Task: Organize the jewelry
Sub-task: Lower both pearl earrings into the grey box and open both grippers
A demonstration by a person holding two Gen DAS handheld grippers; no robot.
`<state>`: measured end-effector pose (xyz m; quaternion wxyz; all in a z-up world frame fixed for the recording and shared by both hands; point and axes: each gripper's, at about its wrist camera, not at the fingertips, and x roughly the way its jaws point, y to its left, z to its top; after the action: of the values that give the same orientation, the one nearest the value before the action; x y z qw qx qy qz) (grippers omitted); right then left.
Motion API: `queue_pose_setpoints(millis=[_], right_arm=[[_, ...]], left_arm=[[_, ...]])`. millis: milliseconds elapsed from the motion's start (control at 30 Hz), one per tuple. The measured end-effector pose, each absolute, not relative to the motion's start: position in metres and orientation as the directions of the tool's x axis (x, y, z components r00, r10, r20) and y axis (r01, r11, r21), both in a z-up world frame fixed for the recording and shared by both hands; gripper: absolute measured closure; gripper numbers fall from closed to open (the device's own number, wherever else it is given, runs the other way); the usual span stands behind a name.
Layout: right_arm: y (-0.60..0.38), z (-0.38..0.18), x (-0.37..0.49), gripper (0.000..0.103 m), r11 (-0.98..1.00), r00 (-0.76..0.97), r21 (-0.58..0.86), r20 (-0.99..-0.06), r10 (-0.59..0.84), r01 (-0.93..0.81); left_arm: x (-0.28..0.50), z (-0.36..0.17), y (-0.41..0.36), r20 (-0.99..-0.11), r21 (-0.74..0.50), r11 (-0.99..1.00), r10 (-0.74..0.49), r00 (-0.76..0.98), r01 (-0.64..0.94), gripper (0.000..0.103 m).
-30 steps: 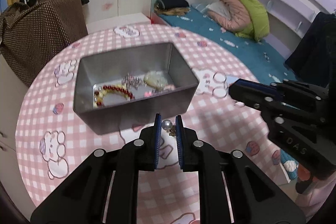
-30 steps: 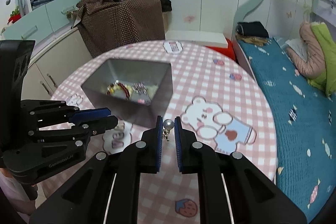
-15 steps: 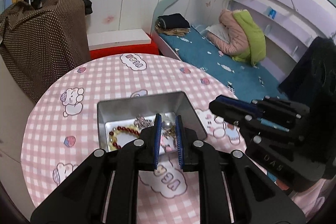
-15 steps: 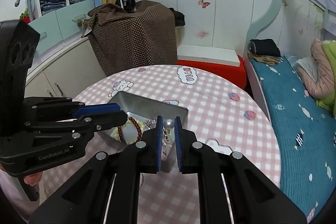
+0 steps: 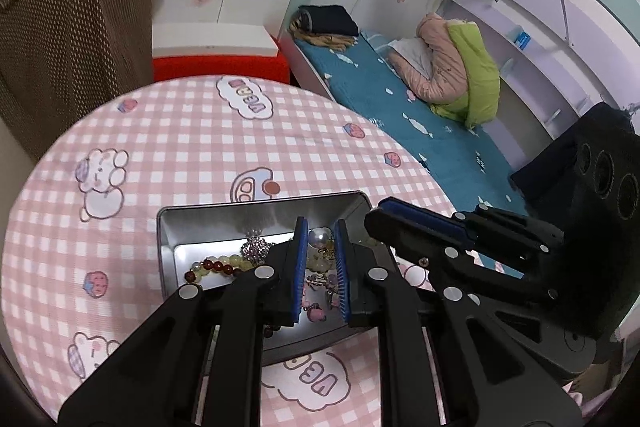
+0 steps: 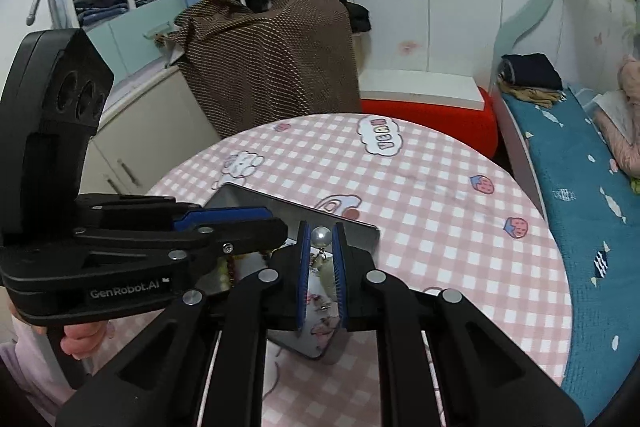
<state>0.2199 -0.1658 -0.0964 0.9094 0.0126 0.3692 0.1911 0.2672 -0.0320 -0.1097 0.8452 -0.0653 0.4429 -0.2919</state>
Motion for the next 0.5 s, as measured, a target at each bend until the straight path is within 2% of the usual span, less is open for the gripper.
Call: queue_pose_setpoints(millis=[300, 333, 400, 500], right_arm=[[-0.169, -0.095, 0.221, 0.093, 0.924, 0.653, 0.173, -0.664, 0.365, -0.341], [-0.169, -0.095, 0.222, 0.093, 0.923, 0.651, 0.173, -0.664, 0.367, -0.343], [-0.168, -0.094, 0.223, 0.093, 0.921, 0.650, 0.173, -0.664, 0.370, -0.348], [-0.164, -0.094, 0.225, 0.093, 0.920, 0.648, 0.173, -0.665, 0.372, -0.351]], left_arm=[[0.276, -0.117, -0.031, -0.731, -0.373, 0.828, -0.541, 0.417, 0.419, 0.087], [0.275, -0.117, -0.030, -0.732, -0.366, 0.832, -0.534, 0.422, 0.418, 0.085], [0.274, -0.116, -0.027, -0.730, -0.368, 0.832, -0.536, 0.424, 0.416, 0.073], [0.274, -0.113, -0.024, -0.728, -0.365, 0.833, -0.534, 0.430, 0.416, 0.070]])
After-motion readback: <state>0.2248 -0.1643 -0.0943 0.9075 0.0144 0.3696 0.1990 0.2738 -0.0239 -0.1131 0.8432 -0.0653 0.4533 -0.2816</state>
